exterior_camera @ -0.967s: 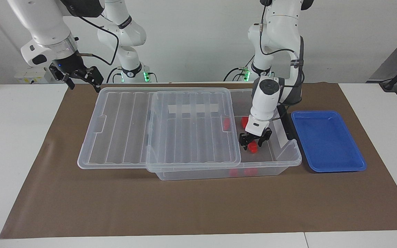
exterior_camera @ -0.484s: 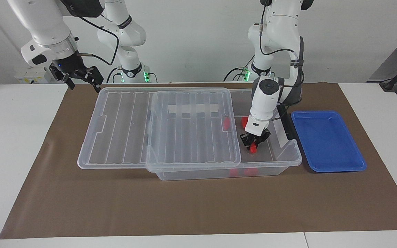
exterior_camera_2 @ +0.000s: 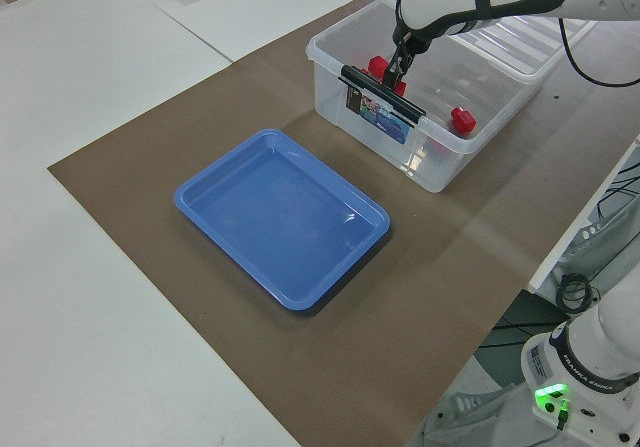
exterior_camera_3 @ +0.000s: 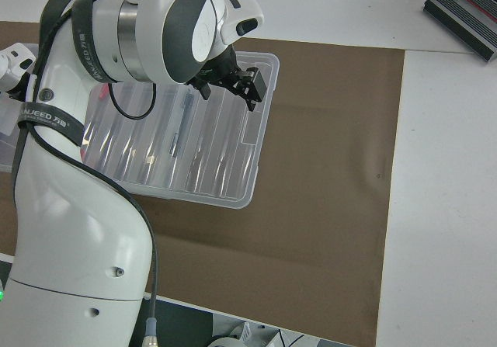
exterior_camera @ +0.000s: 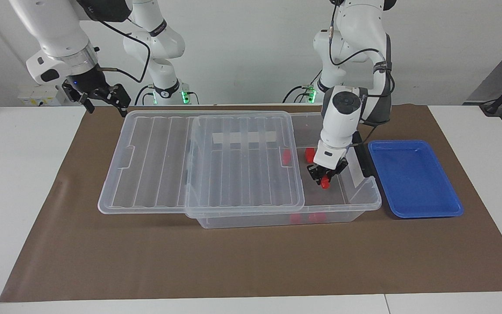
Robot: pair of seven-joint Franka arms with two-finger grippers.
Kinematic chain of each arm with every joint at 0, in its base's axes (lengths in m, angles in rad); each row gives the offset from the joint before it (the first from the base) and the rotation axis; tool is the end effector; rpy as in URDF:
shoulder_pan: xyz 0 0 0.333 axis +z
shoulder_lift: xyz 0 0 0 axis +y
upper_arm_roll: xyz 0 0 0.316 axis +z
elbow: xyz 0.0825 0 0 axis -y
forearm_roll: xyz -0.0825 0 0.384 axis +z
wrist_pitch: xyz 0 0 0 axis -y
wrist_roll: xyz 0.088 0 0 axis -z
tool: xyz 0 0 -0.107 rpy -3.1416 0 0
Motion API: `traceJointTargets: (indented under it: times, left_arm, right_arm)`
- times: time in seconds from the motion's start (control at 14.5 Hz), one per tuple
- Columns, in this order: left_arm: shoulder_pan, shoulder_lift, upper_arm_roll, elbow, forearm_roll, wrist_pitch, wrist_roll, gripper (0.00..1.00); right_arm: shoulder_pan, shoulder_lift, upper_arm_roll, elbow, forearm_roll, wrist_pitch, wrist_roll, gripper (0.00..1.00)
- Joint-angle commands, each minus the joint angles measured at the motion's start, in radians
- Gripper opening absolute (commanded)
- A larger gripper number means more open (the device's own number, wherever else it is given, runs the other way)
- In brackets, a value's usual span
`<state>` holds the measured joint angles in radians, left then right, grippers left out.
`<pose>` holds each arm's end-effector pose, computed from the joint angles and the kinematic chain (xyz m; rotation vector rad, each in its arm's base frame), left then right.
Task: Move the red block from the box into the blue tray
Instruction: 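Grasp the red block nearest the blue tray with the left gripper, then lift the red block and carry it into the blue tray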
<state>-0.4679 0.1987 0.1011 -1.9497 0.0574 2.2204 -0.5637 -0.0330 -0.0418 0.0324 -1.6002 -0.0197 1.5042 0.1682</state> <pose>0.5650 -0.2175 0.3862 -3.1009 -0.2504 -0.1478 0.5342 -0.0022 0.6278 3.1038 -0.2639 -0.0814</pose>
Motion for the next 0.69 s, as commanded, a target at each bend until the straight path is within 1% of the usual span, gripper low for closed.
traceJointTargets:
  times: [0.0, 0.14, 0.21, 0.35, 0.41, 0.55, 0.62]
  left_arm:
    - [-0.006, -0.064, 0.017, 0.026, 0.022, -0.115, 0.030, 0.00]
    - [-0.006, -0.091, 0.020, 0.090, 0.022, -0.244, 0.063, 0.00]
    - [-0.005, -0.094, 0.020, 0.144, 0.022, -0.325, 0.073, 0.00]
    - [0.009, -0.099, 0.022, 0.233, 0.021, -0.448, 0.119, 0.00]
    - [0.034, -0.116, 0.022, 0.257, 0.021, -0.494, 0.161, 0.00]
    - [0.106, -0.172, 0.023, 0.255, 0.018, -0.540, 0.293, 0.00]
    - [0.159, -0.192, 0.022, 0.255, 0.018, -0.568, 0.391, 0.00]
  right_arm:
    - [-0.010, -0.013, 0.003, -0.010, 0.004, -0.001, -0.006, 1.00]
    - [-0.010, -0.013, 0.003, -0.010, 0.003, -0.001, -0.004, 1.00]
    - [-0.010, -0.013, 0.003, -0.010, 0.003, 0.001, -0.004, 1.00]
    - [-0.008, -0.013, 0.004, -0.010, 0.003, -0.001, -0.004, 1.00]
    - [-0.008, -0.013, 0.003, -0.010, 0.004, 0.001, -0.006, 1.00]
    - [-0.005, -0.013, 0.004, -0.010, 0.003, 0.002, -0.004, 1.00]
    - [-0.005, -0.013, 0.003, -0.010, 0.003, 0.004, -0.004, 1.00]
